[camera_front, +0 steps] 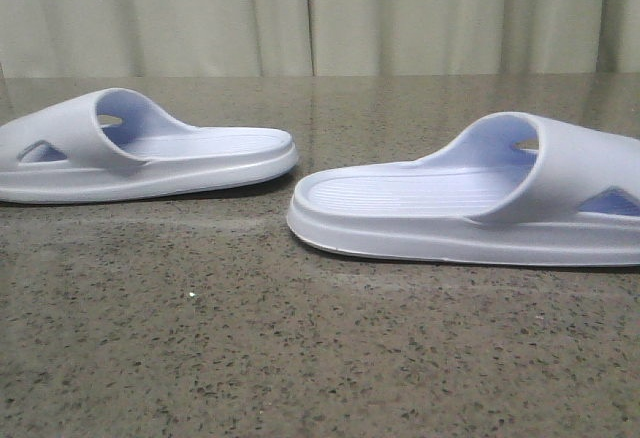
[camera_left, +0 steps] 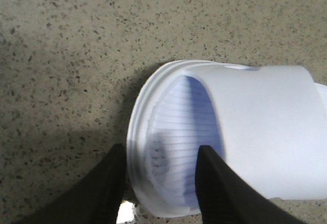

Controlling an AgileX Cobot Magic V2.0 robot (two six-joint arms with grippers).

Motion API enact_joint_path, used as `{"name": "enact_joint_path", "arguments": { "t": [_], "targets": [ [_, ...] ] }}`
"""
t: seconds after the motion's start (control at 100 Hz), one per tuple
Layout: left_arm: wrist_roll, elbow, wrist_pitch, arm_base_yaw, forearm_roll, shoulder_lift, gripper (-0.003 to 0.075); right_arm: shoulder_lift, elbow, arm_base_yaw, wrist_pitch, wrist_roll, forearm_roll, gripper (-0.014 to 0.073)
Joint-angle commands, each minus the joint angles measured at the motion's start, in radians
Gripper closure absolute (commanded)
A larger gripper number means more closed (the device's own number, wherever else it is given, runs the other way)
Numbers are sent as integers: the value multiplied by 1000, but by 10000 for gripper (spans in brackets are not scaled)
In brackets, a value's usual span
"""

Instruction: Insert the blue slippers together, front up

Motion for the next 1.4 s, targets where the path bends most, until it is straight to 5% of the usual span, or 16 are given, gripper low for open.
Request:
{"name": "enact_joint_path", "arguments": {
  "t": [0.0,0.46,0.65,1.39],
  "targets": [
    [29,-33,-9,3,-66,-3,441,-9,-31,-5,-12,-17,30,701],
    [183,-33,31,3,-222,81,455,-9,-31,-5,-25,-17,19,701],
    [188,-33,40,3,-239,81,708,-9,-31,-5,-25,-17,16,701],
    [184,-33,164,94,-248,-206,705,-160,-149,-40,-26,-14,94,701]
  ]
}}
